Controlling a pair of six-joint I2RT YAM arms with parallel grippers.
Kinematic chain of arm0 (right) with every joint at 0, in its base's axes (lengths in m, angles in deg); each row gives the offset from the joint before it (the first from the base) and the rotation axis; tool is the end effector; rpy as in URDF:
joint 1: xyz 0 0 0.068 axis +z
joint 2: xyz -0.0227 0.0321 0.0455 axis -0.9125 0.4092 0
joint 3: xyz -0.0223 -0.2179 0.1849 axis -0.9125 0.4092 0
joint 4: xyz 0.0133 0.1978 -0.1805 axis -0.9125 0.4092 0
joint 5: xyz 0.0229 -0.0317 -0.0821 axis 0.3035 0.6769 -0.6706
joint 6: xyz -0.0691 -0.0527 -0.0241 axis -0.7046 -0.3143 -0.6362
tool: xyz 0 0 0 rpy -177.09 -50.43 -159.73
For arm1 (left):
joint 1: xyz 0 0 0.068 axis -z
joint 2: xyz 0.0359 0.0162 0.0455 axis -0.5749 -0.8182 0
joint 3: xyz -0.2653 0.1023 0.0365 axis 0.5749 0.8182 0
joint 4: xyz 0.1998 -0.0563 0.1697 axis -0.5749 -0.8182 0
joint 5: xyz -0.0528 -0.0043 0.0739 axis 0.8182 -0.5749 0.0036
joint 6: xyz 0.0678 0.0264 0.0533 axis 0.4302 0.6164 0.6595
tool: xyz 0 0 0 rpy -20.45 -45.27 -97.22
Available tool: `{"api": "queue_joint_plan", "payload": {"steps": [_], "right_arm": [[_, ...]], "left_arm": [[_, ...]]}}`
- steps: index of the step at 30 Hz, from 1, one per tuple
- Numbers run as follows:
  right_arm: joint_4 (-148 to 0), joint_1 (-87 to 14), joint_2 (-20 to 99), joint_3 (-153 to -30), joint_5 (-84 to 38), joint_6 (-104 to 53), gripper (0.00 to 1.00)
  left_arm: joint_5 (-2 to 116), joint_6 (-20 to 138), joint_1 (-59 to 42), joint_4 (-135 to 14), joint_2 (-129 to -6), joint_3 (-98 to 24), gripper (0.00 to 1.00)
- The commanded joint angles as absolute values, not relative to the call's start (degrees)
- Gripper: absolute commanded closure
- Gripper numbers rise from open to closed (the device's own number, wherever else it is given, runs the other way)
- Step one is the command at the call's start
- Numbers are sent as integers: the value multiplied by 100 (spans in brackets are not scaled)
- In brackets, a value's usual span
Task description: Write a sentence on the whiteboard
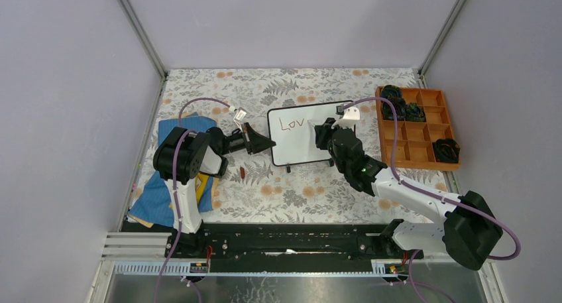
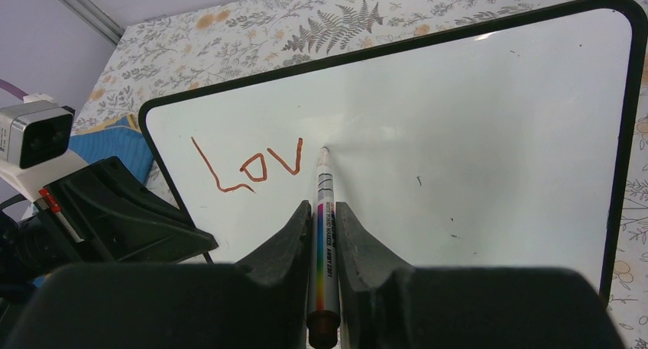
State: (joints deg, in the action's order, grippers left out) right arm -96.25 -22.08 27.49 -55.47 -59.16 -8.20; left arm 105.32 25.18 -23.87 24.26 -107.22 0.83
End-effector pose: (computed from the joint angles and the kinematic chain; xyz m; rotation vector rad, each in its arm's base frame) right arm 0.2527 0.1893 0.2815 0.0712 1.7118 0.4616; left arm 0.3351 -0.1351 0.1406 0.4120 1.6603 -1.4725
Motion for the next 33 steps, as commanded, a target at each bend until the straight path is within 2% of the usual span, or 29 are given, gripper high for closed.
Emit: {"api": "queue_joint_plan", "payload": {"steps": [1,21,33], "right_arm": [[-9692,-2312,2672,-5731,-6035,-752,100],[-9627,-2340,2695,-5963,-6145,-908,100],[-9598,-2340,2869,-6080,-5723,-948,100]], "left_arm": [[10560,2571,-2333,2407,-10641,125,100],[10569,2590,-2323,2372,-10618,123,100],[10570,2607,-2310,2357,-10599,123,100]]}}
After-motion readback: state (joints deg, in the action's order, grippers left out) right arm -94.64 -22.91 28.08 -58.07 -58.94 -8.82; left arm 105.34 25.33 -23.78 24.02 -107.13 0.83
